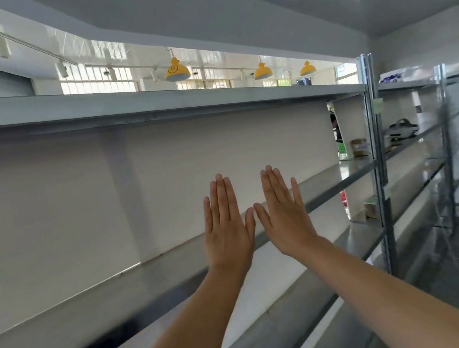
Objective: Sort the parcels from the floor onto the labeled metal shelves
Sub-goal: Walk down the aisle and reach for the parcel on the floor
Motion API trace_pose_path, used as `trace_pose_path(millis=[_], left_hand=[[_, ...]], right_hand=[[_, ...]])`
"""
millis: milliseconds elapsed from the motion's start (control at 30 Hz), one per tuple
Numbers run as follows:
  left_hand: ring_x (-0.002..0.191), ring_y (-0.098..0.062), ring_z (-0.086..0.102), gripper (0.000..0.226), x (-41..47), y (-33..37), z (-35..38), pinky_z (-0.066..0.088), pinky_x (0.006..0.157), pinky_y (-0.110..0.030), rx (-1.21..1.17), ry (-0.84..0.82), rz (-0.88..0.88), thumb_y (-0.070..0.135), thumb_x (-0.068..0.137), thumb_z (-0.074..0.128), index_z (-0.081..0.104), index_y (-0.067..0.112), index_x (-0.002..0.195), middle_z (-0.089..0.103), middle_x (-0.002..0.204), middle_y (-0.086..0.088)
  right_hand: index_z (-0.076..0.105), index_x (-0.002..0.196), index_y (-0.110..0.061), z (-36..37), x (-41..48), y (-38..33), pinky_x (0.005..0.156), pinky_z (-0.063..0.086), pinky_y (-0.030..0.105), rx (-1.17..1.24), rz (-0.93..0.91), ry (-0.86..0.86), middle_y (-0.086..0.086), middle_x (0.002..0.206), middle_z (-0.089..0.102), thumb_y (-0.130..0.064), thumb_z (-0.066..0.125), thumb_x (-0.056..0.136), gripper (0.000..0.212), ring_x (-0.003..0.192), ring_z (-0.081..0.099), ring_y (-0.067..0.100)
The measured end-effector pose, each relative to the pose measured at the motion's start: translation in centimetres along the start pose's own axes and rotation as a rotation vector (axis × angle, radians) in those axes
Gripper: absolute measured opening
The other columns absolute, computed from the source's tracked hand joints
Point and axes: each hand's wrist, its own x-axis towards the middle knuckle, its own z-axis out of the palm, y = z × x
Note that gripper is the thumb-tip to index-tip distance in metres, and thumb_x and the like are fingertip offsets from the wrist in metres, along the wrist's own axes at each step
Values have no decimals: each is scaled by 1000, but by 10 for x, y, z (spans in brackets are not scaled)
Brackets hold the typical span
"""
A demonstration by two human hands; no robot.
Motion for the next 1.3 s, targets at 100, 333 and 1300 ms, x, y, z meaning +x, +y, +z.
trace_pose_path(millis=[100, 333, 1300], left_hand=[[154, -21, -20, 71, 6, 41, 17, -2, 127, -40, -45, -25, 2, 50, 103, -2, -22, 7, 156, -25, 166, -10], [154, -22, -18, 71, 23, 148, 46, -3, 127, -40, -178, -35, 120, 50, 106, 6, -17, 6, 157, -22, 166, -10], [157, -23, 5, 67, -10, 528, 110, 13, 128, -41, -748, -61, 501, 41, 108, 27, 9, 1, 159, 5, 169, -14]], right_hand=[[-15, 155, -14, -8, -10, 37, 123, -9, 43, 38, 71, 64, 1, 164, -19, -50, 4, 98, 70, 150, -18, 15], [-9, 156, -11, -39, -31, 141, 123, -8, 44, -77, 158, 111, 1, 164, -17, -41, 21, 106, 66, 150, -19, 12], [-3, 156, -6, -188, -180, 429, 123, -8, 41, -679, 601, 8, 9, 165, -8, -42, -3, 96, 70, 151, -12, 19]])
